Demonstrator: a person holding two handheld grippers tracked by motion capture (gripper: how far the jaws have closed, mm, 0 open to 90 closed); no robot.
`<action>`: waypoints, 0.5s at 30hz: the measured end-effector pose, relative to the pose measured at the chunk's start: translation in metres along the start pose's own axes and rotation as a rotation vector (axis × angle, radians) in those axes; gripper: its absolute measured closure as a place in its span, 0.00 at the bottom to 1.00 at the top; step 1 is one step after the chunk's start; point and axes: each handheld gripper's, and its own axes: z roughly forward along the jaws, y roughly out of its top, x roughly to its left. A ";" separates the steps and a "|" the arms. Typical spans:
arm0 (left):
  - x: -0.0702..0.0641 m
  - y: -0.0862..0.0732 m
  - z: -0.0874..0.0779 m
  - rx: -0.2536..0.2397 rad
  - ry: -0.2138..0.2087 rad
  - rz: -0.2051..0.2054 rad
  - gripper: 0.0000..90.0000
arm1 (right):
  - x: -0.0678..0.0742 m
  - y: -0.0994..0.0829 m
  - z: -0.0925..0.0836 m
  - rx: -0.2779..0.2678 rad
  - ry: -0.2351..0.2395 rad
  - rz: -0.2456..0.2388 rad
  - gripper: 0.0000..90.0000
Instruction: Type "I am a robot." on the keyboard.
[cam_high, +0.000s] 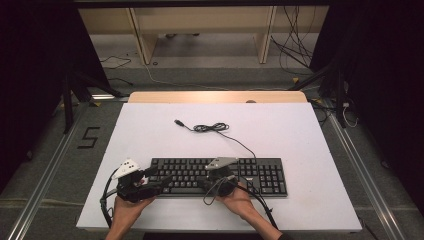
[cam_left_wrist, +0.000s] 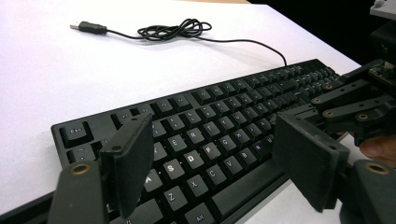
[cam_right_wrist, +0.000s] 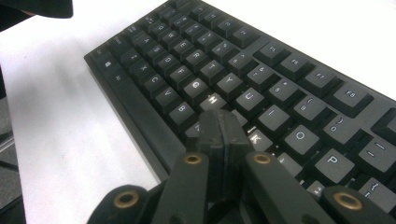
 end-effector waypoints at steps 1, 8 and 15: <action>0.000 0.000 0.000 -0.001 0.000 0.000 0.32 | 0.000 0.000 0.000 0.000 0.000 0.001 1.00; 0.000 0.000 -0.001 -0.008 0.000 -0.002 0.31 | -0.001 0.000 0.001 0.004 -0.006 0.001 1.00; -0.001 0.000 -0.001 -0.008 -0.001 0.000 0.31 | -0.001 -0.002 0.006 0.032 -0.021 -0.017 1.00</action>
